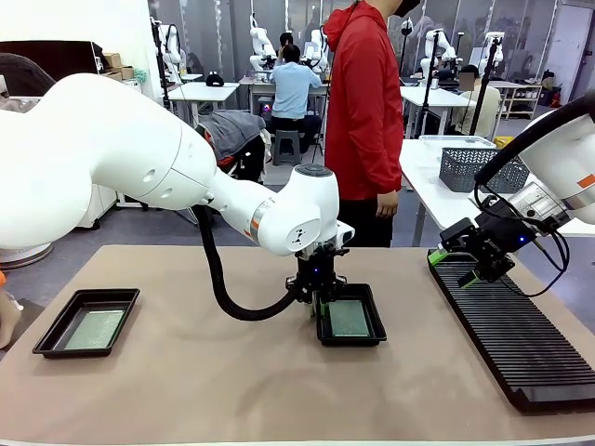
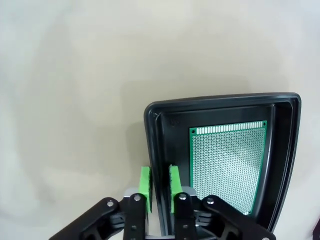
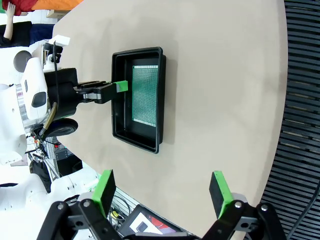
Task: Inspect and transfer BCBs to ESD trays.
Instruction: Pick up the ESD tray and place it on the left side of the table.
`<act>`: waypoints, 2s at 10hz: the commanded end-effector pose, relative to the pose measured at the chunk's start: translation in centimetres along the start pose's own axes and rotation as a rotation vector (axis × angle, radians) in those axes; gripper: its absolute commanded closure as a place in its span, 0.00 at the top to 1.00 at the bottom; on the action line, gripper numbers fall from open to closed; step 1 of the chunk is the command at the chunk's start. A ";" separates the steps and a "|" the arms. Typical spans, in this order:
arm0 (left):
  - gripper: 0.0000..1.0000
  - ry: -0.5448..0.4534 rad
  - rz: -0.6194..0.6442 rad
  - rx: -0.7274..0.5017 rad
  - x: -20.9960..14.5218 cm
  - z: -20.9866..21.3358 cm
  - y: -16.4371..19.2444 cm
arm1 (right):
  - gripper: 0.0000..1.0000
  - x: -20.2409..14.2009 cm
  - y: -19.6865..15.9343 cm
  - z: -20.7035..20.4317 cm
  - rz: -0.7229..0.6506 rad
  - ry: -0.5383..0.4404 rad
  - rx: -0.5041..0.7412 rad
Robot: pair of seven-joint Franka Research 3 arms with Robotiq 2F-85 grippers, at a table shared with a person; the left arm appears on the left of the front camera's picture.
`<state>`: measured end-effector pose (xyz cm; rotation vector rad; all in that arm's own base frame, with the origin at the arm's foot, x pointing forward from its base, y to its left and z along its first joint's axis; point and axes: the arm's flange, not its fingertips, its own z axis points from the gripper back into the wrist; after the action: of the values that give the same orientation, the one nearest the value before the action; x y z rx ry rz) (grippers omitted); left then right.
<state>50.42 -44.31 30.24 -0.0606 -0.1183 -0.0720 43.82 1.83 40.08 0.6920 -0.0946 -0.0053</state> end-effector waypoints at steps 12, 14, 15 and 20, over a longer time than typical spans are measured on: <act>0.00 0.005 0.018 -0.018 0.1 0.0 0.0 | 1.00 0.0 0.2 0.0 -0.021 -0.013 -0.010; 0.03 0.006 0.028 -0.058 -0.2 0.8 0.9 | 1.00 0.0 0.2 0.0 -0.021 -0.013 -0.010; 0.03 0.006 0.033 -0.097 -0.3 1.2 1.7 | 1.00 0.0 0.2 0.0 -0.021 -0.013 -0.010; 0.03 -0.042 0.017 -0.292 -0.7 1.9 5.6 | 1.00 0.0 0.2 0.0 -0.021 -0.013 -0.010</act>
<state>51.08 -40.66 31.51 -0.2856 -0.1449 -0.0439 43.82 1.83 40.08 0.6920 -0.0947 -0.0054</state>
